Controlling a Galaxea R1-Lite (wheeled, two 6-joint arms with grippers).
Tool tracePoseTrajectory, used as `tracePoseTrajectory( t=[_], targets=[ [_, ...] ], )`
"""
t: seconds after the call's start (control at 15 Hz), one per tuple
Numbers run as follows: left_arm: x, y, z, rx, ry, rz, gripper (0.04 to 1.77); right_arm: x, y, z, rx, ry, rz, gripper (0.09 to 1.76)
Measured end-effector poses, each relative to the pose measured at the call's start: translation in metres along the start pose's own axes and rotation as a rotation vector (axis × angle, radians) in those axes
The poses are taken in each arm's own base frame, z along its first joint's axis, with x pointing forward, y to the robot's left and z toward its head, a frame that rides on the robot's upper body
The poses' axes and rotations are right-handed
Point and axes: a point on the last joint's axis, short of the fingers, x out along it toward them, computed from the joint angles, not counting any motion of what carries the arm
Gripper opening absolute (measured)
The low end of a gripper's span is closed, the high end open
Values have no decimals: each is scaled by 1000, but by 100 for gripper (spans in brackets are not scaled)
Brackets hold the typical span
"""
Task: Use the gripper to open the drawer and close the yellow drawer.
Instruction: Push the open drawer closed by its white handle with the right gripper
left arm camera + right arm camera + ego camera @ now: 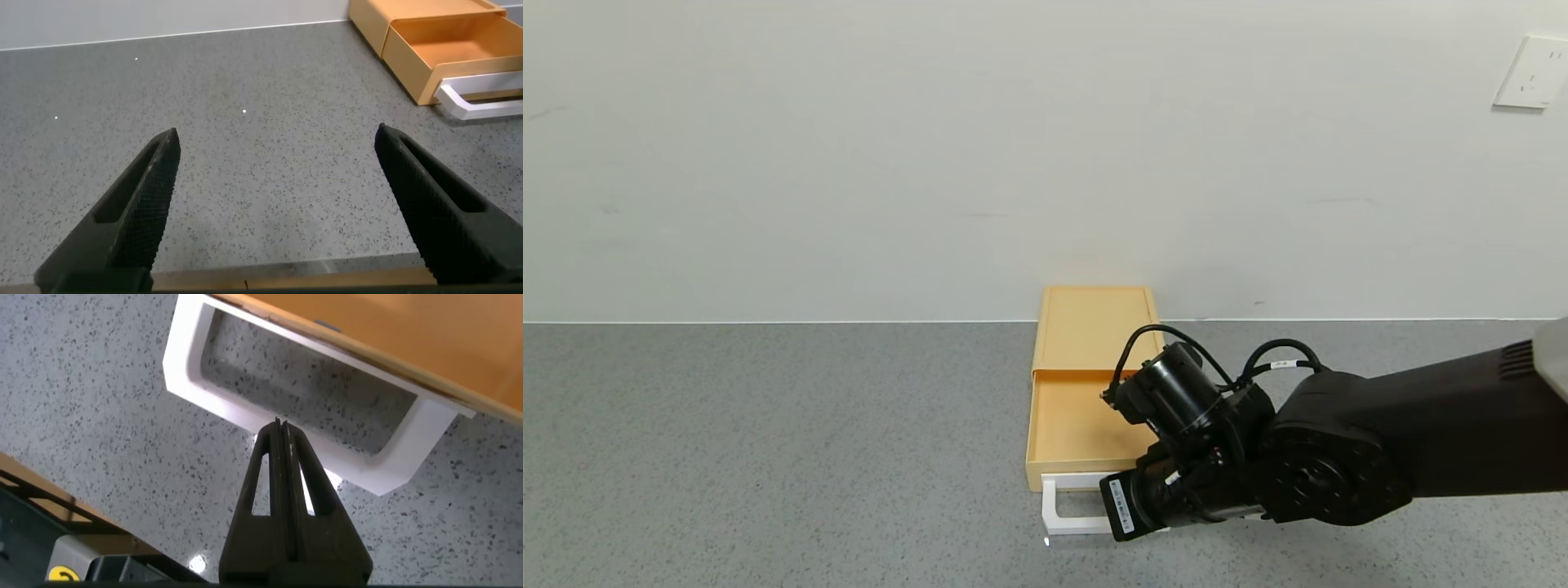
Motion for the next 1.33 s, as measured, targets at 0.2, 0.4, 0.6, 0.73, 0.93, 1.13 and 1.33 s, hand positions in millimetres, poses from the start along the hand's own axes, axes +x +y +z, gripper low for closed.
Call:
tracePoseTrajectory(
  t=[0.2, 0.4, 0.6, 0.73, 0.93, 1.13, 1.33],
  targets=[
    [0, 0, 0, 0, 0, 0, 172, 10, 1, 3, -1, 2, -13, 11],
    [0, 0, 0, 0, 0, 0, 172, 20, 2, 6, -2, -9, -48, 11],
    [0, 0, 0, 0, 0, 0, 172, 25, 2, 7, -3, -6, -53, 11],
    [0, 0, 0, 0, -1, 0, 172, 27, 3, 7, -4, -4, -53, 11],
    [0, 0, 0, 0, 0, -1, 172, 29, 4, 6, -6, -1, -53, 11],
    [0, 0, 0, 0, 0, -1, 172, 33, 8, 9, -14, -24, -81, 11],
    [0, 0, 0, -1, 0, -1, 172, 37, 14, 13, -25, -52, -95, 11]
  ],
)
